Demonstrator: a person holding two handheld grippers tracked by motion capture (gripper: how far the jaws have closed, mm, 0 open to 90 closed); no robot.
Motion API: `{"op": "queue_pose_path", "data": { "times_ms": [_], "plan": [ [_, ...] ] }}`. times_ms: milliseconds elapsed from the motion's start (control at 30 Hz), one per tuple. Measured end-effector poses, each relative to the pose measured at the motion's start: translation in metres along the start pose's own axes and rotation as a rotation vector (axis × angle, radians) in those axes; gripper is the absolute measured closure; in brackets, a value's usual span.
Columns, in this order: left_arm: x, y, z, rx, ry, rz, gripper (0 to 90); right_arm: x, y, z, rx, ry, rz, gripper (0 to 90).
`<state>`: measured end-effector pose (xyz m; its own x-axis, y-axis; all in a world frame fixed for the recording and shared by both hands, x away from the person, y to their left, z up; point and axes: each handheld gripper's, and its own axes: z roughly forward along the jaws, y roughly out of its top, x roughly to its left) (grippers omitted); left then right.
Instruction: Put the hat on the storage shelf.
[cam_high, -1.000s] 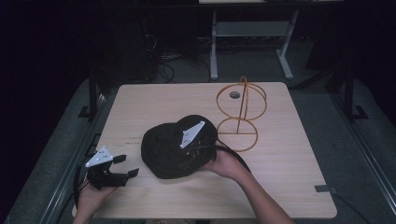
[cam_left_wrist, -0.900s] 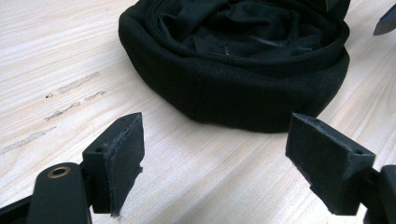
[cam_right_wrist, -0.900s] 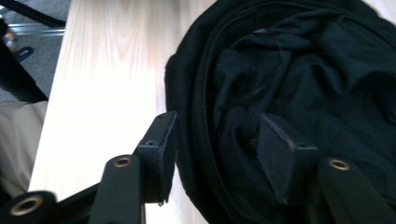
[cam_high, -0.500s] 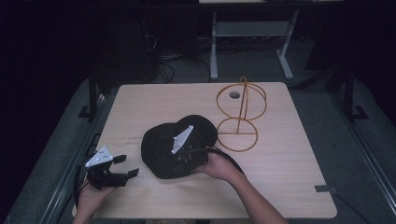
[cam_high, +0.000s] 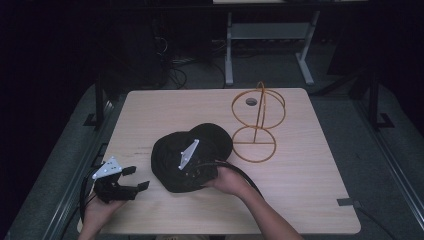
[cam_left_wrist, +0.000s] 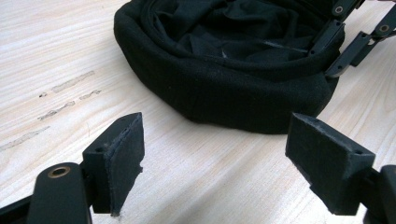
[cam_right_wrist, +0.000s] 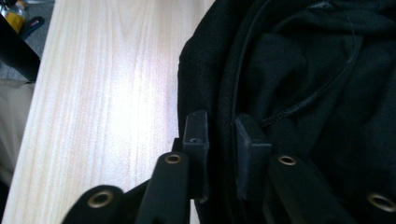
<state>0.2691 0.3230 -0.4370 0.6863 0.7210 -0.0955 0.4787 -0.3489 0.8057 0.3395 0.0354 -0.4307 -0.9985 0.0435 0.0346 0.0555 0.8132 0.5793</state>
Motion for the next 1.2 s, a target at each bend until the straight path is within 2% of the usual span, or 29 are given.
{"op": "queue_pose_path", "data": {
  "times_ms": [167, 267, 433, 633, 667, 767, 800, 833, 1067, 1200],
  "plan": [
    [0.000, 0.000, 0.000, -0.001, -0.003, 0.001, 19.5, 0.001, 0.001, -0.003, -0.001, -0.002, -0.011, 80.9],
    [0.000, 0.000, 0.000, -0.002, -0.006, -0.005, 19.5, 0.002, 0.001, -0.007, -0.016, -0.005, -0.002, 81.0],
    [0.000, 0.001, 0.001, -0.005, -0.011, 0.008, 19.6, 0.002, 0.003, -0.015, -0.048, 0.000, 0.000, 81.0],
    [-0.004, 0.004, 0.003, -0.025, -0.029, -0.005, 19.6, 0.003, 0.009, -0.035, -0.112, 0.008, 0.007, 80.9],
    [-0.005, 0.005, 0.003, -0.023, -0.034, 0.003, 19.5, 0.004, 0.012, -0.043, -0.126, 0.007, 0.020, 80.8],
    [-0.006, 0.007, 0.004, -0.029, -0.043, 0.010, 19.5, 0.004, 0.015, -0.049, -0.139, 0.003, 0.016, 80.9],
    [-0.008, 0.010, 0.004, -0.043, -0.057, 0.002, 19.4, 0.005, 0.017, -0.058, -0.159, 0.002, 0.016, 80.9],
    [-0.008, 0.010, 0.004, -0.043, -0.057, 0.002, 19.4, 0.005, 0.018, -0.060, -0.166, 0.001, 0.013, 80.8],
    [-0.018, 0.023, -0.002, -0.125, -0.107, 0.006, 19.2, 0.008, 0.023, -0.076, -0.202, 0.013, 0.015, 80.8],
    [-0.022, 0.031, -0.003, -0.149, -0.137, 0.029, 18.9, 0.008, 0.025, -0.083, -0.229, 0.009, 0.014, 80.9]
  ]
}}
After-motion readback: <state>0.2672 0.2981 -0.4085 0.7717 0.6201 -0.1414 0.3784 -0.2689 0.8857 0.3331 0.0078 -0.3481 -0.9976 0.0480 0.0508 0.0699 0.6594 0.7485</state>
